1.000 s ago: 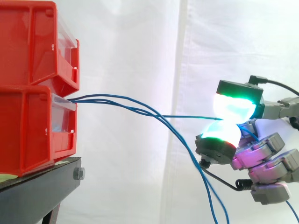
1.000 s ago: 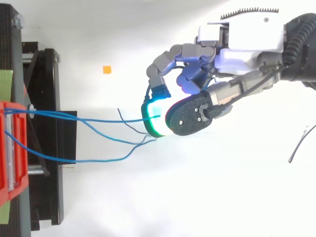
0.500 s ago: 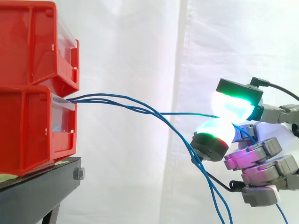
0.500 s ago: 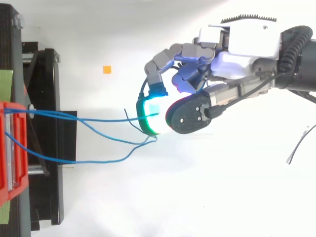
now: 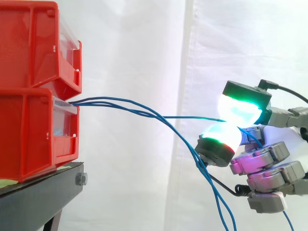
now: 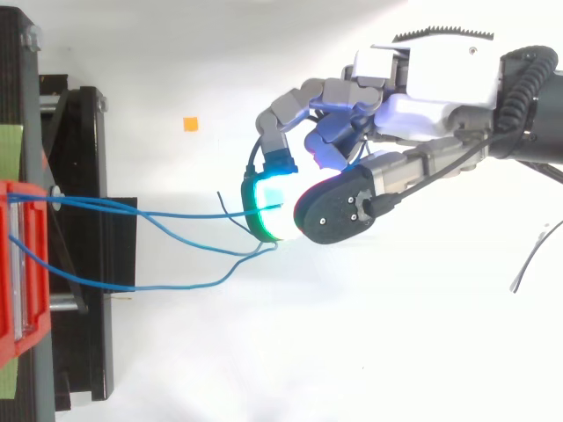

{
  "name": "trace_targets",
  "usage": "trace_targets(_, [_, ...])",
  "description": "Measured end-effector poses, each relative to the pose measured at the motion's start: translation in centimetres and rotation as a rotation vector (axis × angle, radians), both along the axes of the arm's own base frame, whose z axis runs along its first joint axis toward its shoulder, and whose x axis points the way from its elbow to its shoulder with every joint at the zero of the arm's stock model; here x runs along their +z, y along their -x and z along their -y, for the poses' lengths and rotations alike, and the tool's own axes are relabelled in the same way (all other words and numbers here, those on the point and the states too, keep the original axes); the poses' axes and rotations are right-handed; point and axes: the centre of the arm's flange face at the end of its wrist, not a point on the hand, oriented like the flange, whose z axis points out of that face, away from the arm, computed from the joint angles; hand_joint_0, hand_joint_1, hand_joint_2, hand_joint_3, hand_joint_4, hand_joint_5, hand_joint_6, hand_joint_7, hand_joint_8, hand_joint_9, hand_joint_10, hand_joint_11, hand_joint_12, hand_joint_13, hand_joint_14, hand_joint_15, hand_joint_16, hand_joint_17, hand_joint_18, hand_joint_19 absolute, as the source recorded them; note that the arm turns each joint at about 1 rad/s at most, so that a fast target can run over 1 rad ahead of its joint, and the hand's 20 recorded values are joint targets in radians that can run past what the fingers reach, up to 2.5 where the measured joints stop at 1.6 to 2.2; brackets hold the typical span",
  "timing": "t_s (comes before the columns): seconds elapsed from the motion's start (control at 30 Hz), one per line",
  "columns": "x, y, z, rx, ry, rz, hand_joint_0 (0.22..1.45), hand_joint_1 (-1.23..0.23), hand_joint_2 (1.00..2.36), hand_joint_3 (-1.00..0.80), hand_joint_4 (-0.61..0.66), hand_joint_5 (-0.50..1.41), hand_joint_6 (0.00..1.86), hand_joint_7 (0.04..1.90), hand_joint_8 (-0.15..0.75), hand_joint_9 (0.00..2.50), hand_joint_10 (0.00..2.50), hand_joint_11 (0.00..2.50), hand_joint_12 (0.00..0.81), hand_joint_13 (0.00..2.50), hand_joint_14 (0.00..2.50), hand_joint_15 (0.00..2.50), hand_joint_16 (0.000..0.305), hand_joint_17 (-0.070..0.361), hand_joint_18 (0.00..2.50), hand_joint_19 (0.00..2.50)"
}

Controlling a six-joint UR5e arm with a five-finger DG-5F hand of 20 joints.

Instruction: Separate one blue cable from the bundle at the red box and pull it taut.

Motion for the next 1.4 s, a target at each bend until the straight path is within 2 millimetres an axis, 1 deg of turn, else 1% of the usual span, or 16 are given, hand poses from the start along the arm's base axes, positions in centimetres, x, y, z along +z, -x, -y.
trace_targets(1.4, [-0.01, 0.01, -0.02, 0.0, 0.001, -0.001, 0.62, -0.66, 1.02, -0.2, -0.05, -0.11, 0.83, 1.21, 0.278, 0.76, 1.65, 1.44, 0.297, 1.05, 0.75, 1.61, 0.035, 0.078, 1.01, 0.99])
